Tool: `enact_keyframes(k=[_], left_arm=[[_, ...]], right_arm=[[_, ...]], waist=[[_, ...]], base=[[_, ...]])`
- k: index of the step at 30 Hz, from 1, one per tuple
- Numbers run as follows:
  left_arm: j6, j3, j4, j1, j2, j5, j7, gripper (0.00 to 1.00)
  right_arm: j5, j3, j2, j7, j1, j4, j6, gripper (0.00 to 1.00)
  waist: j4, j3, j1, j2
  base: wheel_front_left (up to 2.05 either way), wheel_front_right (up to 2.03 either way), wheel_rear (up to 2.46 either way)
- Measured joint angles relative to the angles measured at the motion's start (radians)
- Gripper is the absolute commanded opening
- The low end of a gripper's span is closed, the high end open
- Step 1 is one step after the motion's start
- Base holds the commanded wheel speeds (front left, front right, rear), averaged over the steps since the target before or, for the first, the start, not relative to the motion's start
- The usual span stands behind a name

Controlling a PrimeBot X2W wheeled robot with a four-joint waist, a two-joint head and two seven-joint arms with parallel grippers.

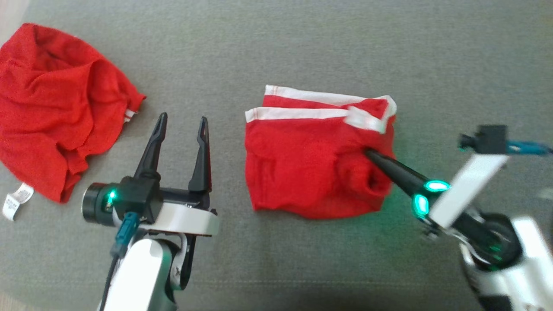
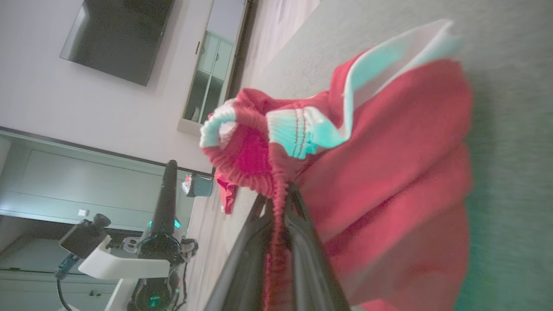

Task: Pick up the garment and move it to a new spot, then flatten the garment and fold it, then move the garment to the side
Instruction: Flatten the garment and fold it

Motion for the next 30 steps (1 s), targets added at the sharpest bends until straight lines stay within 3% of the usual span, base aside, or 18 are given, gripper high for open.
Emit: enact_keyframes(k=[3, 10, 21, 22, 23, 24, 30], left_arm=[[-0.008, -0.007, 0.003, -0.002, -0.007, 0.003, 0.0, 1.0], [-0.017, -0.023, 0.008, -0.008, -0.016, 0.003, 0.0, 1.0], [-0.017, -0.024, 0.016, -0.01, -0.023, 0.005, 0.0, 1.0], [-0.017, -0.024, 0.016, -0.011, -0.023, 0.005, 0.0, 1.0], [-0.017, -0.024, 0.017, -0.012, -0.024, 0.005, 0.0, 1.0], [-0.017, -0.025, 0.02, -0.015, -0.025, 0.007, 0.0, 1.0], [-0.025, -0.025, 0.024, -0.022, -0.027, 0.012, 0.0, 1.0]], right_arm=[[-0.027, 0.063, 0.073, -0.025, -0.094, 0.082, 0.0, 0.0], [-0.146, 0.178, 0.104, -0.126, -0.174, 0.23, 0.0, 0.0], [-0.179, 0.304, 0.116, -0.356, -0.232, 0.351, 0.0, 0.0], [-0.176, 0.317, 0.116, -0.374, -0.241, 0.353, 0.0, 0.08], [-0.175, 0.335, 0.116, -0.387, -0.25, 0.358, 0.0, 0.69], [-0.174, 0.354, 0.115, -0.397, -0.257, 0.361, 0.0, 1.0], [-0.245, 0.464, 0.063, -0.575, -0.294, 0.357, 0.0, 1.0]], waist=[[0.021, 0.006, 0.0, 0.0], [0.058, 0.016, 0.0, 0.0], [0.075, 0.032, 0.0, 0.0], [0.074, 0.033, 0.0, 0.0], [0.072, 0.033, 0.0, 0.0], [0.071, 0.032, 0.0, 0.0], [0.067, 0.029, 0.0, 0.0]], base=[[0.0, 0.0, 0.0], [0.0, 0.0, 0.0], [0.0, 0.0, 0.0], [0.0, 0.0, 0.0], [0.0, 0.0, 0.0], [0.0, 0.0, 0.0], [0.0, 0.0, 0.0]])
